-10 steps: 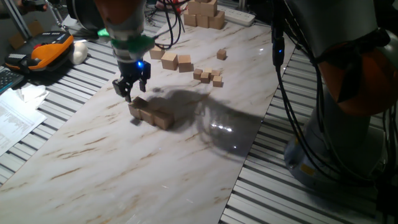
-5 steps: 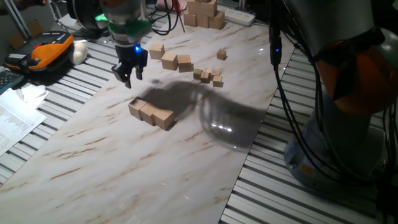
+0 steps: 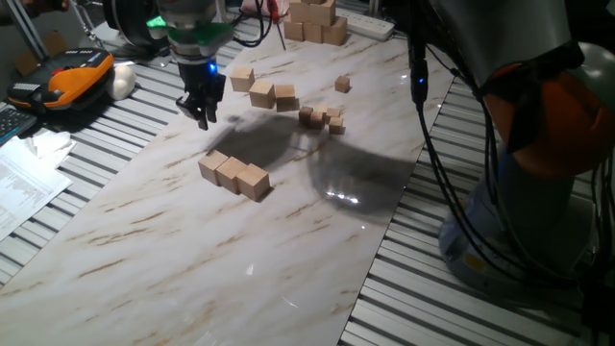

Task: Stack the blocks into a pyramid shape

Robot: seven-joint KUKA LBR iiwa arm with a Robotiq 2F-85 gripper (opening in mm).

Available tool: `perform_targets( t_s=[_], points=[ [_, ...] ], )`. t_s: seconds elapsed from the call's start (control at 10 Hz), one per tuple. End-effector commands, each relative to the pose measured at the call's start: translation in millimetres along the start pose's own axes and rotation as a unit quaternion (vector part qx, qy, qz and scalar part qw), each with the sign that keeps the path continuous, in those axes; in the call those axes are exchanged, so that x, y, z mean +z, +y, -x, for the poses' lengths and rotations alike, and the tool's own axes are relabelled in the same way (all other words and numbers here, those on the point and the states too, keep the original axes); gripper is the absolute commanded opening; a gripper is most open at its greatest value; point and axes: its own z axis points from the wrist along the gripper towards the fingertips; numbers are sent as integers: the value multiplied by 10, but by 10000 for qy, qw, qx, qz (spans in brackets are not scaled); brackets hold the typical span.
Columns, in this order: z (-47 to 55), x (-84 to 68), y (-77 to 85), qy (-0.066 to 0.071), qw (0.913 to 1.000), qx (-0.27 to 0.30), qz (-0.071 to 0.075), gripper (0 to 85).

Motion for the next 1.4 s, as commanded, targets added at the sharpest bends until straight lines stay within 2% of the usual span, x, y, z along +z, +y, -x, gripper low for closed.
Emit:
perform_targets(
  t_s=[0.0, 0.3, 0.5, 0.6, 0.7, 0.8, 0.9, 1.0, 1.2, 1.3],
  points=[
    [-1, -3, 1, -57, 9996, 276, -46, 0],
    [-1, -3, 1, -105, 9966, 817, -39, 0],
    [-1, -3, 1, -228, 9957, 896, -51, 0],
    [-1, -3, 1, -261, 9961, 825, -183, 0],
    [-1, -3, 1, -259, 9969, 718, -211, 0],
    [56, -24, -113, -233, 9974, 637, -230, 0],
    [117, -43, -243, -227, 9978, 598, -191, 0],
    [204, -98, -341, -241, 9975, 620, -231, 170],
    [326, -209, -533, -218, 9984, 477, -233, 170],
    [373, -227, -633, -260, 9985, 434, -219, 340]
  ],
)
